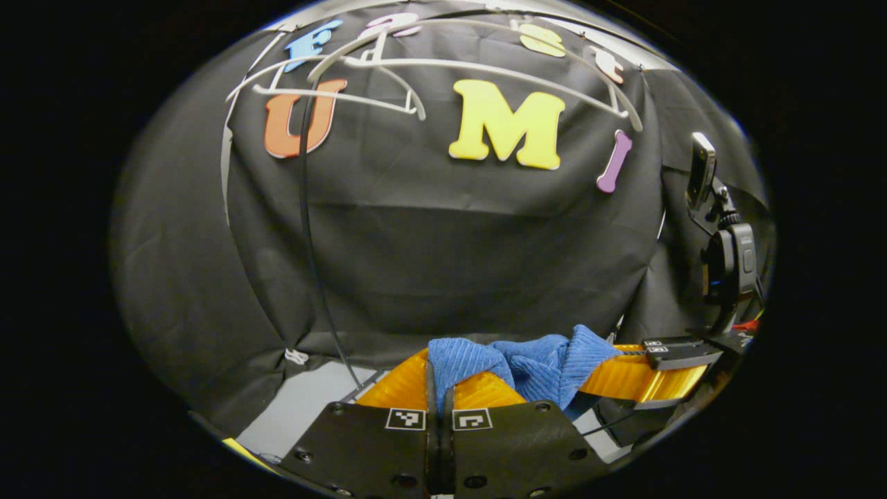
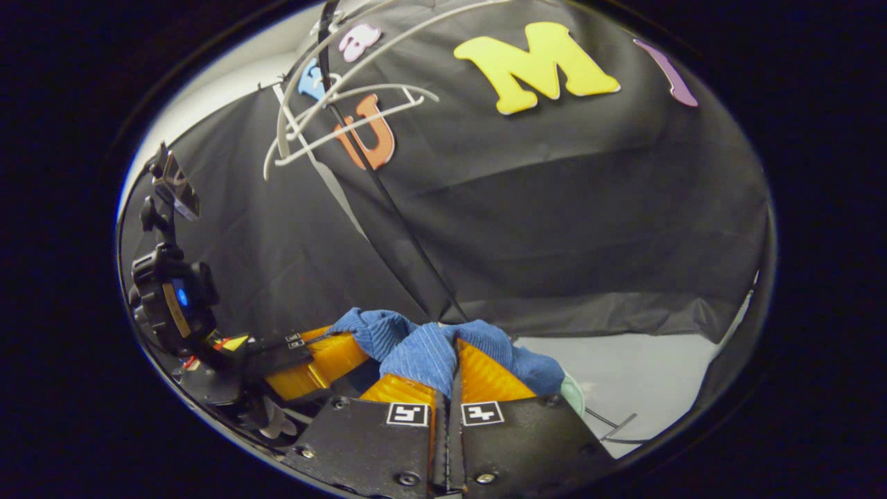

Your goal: Grasp the clothes on the hanger with both hands and then place them into the laundry hamper below.

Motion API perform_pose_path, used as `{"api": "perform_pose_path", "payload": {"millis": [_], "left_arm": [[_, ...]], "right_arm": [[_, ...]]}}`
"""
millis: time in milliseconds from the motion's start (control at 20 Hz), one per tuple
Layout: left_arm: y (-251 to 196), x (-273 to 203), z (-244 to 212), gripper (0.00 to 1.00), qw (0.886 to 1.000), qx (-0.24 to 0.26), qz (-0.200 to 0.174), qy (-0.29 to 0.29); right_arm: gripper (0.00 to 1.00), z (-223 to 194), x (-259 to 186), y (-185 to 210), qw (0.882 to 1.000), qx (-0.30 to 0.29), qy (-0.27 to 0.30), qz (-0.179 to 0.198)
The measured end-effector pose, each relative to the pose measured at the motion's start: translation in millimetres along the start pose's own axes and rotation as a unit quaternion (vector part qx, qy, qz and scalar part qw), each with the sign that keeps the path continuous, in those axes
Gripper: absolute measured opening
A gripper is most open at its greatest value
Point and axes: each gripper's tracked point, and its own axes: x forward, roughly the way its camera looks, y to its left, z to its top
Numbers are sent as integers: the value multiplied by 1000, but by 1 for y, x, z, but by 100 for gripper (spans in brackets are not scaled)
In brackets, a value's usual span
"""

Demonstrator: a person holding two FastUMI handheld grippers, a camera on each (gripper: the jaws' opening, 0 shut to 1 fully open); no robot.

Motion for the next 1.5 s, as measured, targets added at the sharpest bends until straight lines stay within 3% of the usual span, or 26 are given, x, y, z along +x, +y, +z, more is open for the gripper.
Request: {"api": "perform_pose_path", "payload": {"millis": [550, 600, 650, 800, 900, 1000, 1050, 1100, 1200, 1500], "left_arm": [[16, 16, -138, 0, 989, -68, 36, 127], [20, 14, -147, 6, 987, -70, 41, 135], [25, 17, -154, 0, 987, -65, 48, 142], [35, 12, -157, 1, 986, -48, 68, 147], [41, 12, -158, 8, 985, -46, 78, 148], [49, 9, -151, 52, 985, -47, 87, 139], [48, 9, -146, 76, 987, -51, 88, 128], [49, 4, -136, 100, 987, -47, 92, 120], [56, 3, -124, 97, 989, -35, 98, 105], [58, -21, -90, 97, 992, -32, 99, 66]], "right_arm": [[5, -123, 52, -36, 989, -26, 137, -53], [5, -129, 53, -37, 987, -28, 144, -61], [5, -133, 53, -38, 986, -29, 149, -66], [8, -126, 47, -40, 986, -30, 149, -70], [13, -122, 47, -41, 988, -14, 134, -76], [48, -116, 46, -38, 991, -9, 109, -73], [60, -110, 50, -34, 993, -12, 95, -69], [64, -102, 50, -36, 993, -23, 84, -76], [91, -87, 44, -38, 993, -41, 67, -85], [95, -62, 11, -29, 995, -32, 27, -91]]}}
